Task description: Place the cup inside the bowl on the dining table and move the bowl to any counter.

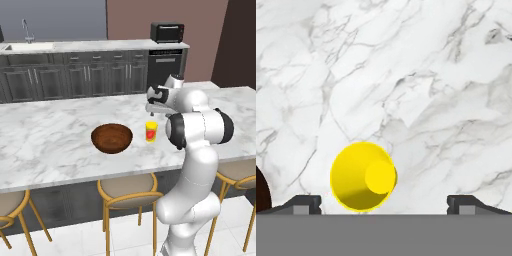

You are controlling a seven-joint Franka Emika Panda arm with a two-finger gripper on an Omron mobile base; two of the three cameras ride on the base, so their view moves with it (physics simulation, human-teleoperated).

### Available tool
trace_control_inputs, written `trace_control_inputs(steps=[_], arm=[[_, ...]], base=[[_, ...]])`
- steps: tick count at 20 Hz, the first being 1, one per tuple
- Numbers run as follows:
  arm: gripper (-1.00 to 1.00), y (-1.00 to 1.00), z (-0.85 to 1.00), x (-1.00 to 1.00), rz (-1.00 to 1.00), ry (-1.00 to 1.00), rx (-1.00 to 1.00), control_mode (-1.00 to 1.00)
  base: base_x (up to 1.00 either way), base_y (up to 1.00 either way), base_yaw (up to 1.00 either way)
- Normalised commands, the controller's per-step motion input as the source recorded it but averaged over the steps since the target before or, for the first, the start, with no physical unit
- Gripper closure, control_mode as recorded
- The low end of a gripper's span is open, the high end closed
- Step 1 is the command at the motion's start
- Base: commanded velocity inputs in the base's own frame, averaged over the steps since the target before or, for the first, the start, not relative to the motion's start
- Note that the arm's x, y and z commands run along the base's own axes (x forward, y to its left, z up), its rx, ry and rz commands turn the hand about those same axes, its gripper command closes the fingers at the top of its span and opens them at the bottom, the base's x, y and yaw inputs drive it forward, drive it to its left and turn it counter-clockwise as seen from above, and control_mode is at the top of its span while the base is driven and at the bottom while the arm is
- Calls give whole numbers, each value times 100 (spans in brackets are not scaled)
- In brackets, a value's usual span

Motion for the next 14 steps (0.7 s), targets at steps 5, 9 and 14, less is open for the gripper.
trace_control_inputs(steps=[5,9,14], arm=[[-100,4,-8,4,0,0,0,-100],[-100,0,-13,7,0,0,0,-100],[-100,0,-13,7,0,0,0,-100]], base=[[0,0,0],[0,0,0],[0,0,0]])
